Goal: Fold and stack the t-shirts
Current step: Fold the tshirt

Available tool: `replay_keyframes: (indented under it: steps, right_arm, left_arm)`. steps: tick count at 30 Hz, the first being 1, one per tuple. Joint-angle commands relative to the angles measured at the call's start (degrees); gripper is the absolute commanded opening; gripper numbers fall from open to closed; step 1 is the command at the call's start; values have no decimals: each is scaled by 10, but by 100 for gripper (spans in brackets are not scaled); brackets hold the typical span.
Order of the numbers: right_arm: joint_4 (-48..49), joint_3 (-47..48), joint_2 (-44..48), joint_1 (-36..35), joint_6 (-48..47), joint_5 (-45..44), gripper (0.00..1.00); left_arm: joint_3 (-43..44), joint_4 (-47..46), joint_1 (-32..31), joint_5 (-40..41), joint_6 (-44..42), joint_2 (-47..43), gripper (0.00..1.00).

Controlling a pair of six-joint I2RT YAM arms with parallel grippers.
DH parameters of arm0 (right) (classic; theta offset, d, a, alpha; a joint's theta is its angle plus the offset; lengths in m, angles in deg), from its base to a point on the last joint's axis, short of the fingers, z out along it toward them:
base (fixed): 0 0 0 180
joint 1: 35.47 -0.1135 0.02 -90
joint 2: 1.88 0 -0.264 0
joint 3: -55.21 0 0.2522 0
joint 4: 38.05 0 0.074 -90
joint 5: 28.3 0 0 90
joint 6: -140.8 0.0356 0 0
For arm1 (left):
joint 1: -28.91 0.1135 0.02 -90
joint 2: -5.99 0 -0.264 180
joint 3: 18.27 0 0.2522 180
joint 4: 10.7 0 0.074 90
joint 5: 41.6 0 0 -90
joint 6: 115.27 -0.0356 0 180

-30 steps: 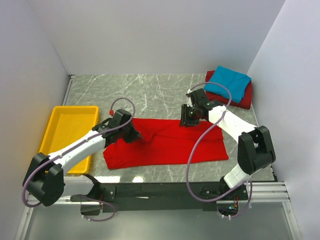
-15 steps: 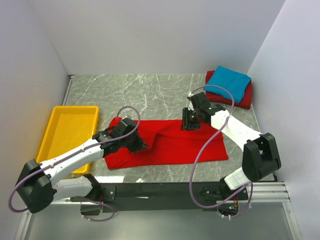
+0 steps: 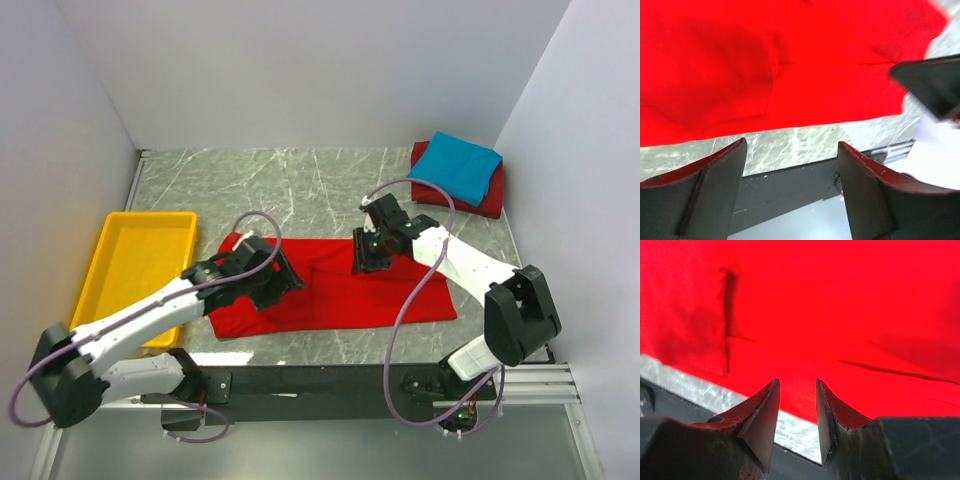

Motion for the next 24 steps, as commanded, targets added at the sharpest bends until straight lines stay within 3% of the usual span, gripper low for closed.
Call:
replay_keyframes:
  steps: [1, 10, 15, 20, 24]
  right_arm:
    - [4, 2, 11, -26, 8, 33, 42]
    - [52, -17, -21, -124, 61, 97, 42]
    - [56, -11, -49, -182, 75, 81, 42]
    - [80, -25, -72, -202, 108, 72, 42]
    - [86, -29, -79, -207, 129, 51, 43]
  left_arm:
    - [24, 48, -1, 77, 6, -78, 78]
    - [-122, 151, 33, 123, 94, -330, 80]
    - [-179, 130, 34, 112, 82, -449, 76]
    - [-186, 91, 34, 86, 27, -401, 75]
    - [-152, 72, 35, 95, -28, -290, 77]
